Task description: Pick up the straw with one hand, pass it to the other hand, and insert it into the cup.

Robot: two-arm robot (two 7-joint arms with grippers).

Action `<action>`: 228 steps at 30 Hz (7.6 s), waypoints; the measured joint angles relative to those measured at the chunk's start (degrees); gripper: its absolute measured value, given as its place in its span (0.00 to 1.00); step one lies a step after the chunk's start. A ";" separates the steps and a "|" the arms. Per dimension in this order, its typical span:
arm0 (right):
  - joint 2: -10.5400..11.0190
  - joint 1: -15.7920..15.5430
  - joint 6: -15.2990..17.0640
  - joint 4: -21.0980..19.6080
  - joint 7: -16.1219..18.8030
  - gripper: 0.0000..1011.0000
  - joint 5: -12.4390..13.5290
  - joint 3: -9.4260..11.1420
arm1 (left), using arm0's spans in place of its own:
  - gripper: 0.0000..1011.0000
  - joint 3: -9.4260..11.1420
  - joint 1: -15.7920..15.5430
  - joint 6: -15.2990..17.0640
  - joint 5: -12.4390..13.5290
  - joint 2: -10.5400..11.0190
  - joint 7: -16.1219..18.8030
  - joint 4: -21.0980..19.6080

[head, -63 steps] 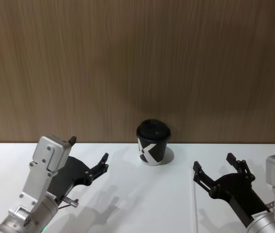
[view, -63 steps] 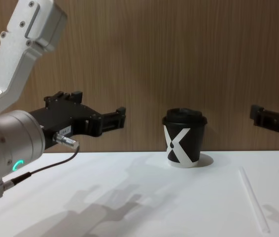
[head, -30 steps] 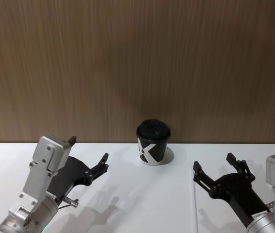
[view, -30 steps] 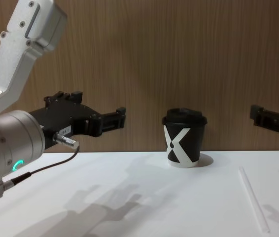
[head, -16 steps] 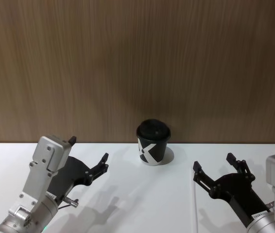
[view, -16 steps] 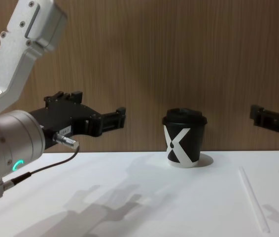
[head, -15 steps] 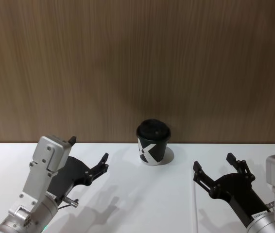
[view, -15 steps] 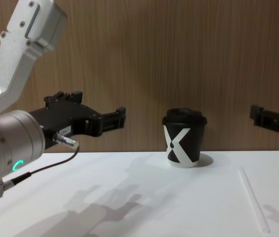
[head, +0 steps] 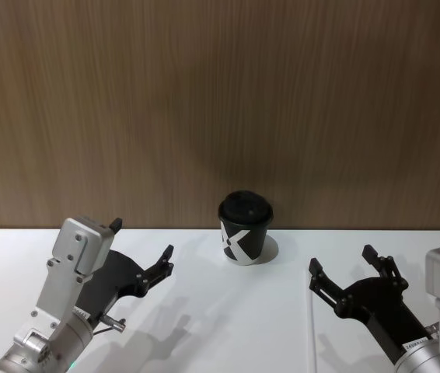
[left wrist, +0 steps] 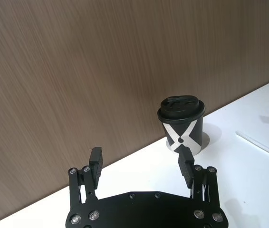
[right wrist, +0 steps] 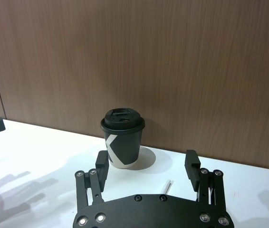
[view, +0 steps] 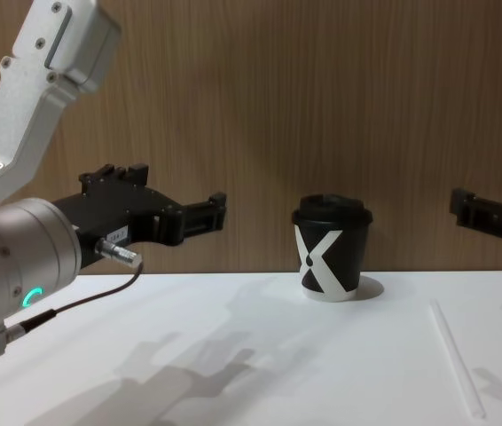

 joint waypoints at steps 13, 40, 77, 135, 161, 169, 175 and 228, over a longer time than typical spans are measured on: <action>1.70 -1.22 2.18 -1.20 1.75 0.99 -0.19 0.02 | 0.99 0.00 0.00 0.00 0.00 0.00 0.00 0.00; 3.63 -2.13 9.74 0.08 7.92 0.99 2.06 -0.29 | 0.99 0.00 0.00 0.00 0.00 0.00 0.00 0.00; 6.86 -1.59 15.51 0.72 10.72 0.99 0.60 -2.21 | 0.99 0.00 0.00 0.00 0.00 0.00 0.00 0.00; 3.60 -1.44 21.03 3.14 10.88 0.85 -0.06 -1.21 | 0.99 0.00 0.00 0.00 0.00 0.00 0.00 0.00; 3.45 -1.60 21.43 3.13 10.86 0.71 -0.02 -1.22 | 0.99 0.00 0.00 0.00 0.00 0.00 0.00 0.00; 3.44 -1.63 21.45 3.14 10.88 0.66 -0.03 -1.22 | 0.99 0.00 0.00 0.00 0.00 0.00 0.00 0.00; 3.44 -1.64 21.50 3.15 10.88 0.62 -0.03 -1.22 | 0.99 0.00 0.00 0.00 0.00 0.00 0.00 0.00; 3.44 -1.64 21.60 3.16 10.88 0.26 -0.03 -1.22 | 0.99 0.00 0.00 0.00 0.00 0.00 0.00 0.00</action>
